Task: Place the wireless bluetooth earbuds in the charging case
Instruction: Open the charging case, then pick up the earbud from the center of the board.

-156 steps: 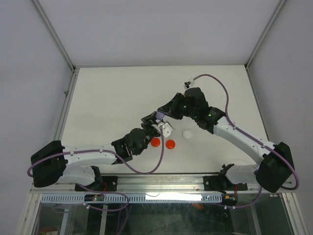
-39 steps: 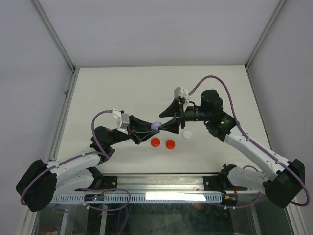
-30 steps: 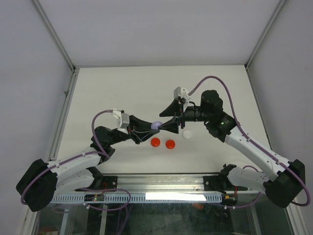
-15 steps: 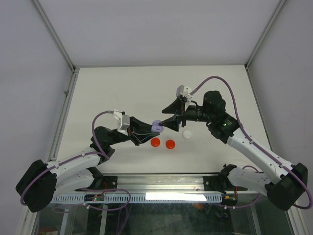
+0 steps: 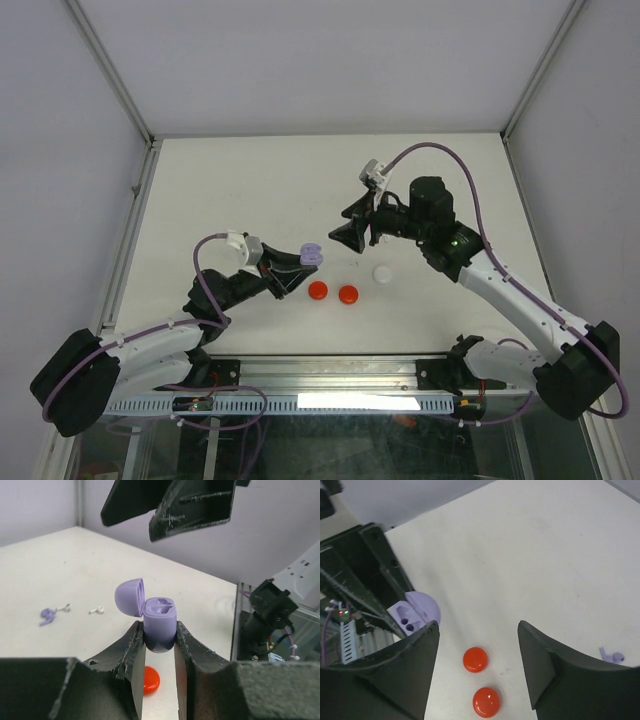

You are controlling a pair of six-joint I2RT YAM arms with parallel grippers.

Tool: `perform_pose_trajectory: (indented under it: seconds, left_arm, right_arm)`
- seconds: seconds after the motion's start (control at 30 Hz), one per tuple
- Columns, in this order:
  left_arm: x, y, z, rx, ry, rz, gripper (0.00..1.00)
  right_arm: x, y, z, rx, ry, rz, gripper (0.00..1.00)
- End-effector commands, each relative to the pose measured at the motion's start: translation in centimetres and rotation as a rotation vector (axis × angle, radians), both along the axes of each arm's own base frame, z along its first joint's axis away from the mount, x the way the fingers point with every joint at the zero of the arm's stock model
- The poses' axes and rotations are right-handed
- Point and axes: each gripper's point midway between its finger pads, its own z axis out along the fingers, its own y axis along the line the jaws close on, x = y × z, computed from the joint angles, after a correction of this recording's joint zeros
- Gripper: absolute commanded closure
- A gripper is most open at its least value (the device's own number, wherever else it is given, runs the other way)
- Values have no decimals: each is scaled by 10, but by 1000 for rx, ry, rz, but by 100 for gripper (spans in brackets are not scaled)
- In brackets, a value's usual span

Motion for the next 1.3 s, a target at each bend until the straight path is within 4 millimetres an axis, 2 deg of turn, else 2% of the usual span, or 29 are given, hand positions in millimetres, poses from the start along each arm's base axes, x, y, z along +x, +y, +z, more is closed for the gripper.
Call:
perform_pose_trajectory:
  seconds: [0.0,0.3,0.5,0.6,0.73,0.87,1.27]
  left_arm:
    - [17,18,7,-102,33,141,100]
    - [25,24,-14,-87,101,193,100]
    - [29,25,-22,-67,125,219,100]
    - [30,23,-26,-46,132,215,100]
    - [30,23,-28,-23,115,215,100]
    - [32,22,-29,-2,110,219,100]
    - [30,22,-27,16,76,212,100]
  right_arm:
    - [52,-17,-9,-46,58,-256,33]
    - [134,-42,-83,-194,178,-613,36]
    - [183,-59,-129,-283,225,-797,43]
    - [201,-65,-150,-340,250,-846,47]
    - [216,-71,-176,-423,280,-881,50]
    - [225,-68,-191,-464,302,-874,53]
    - [225,-65,-235,-576,400,-847,59]
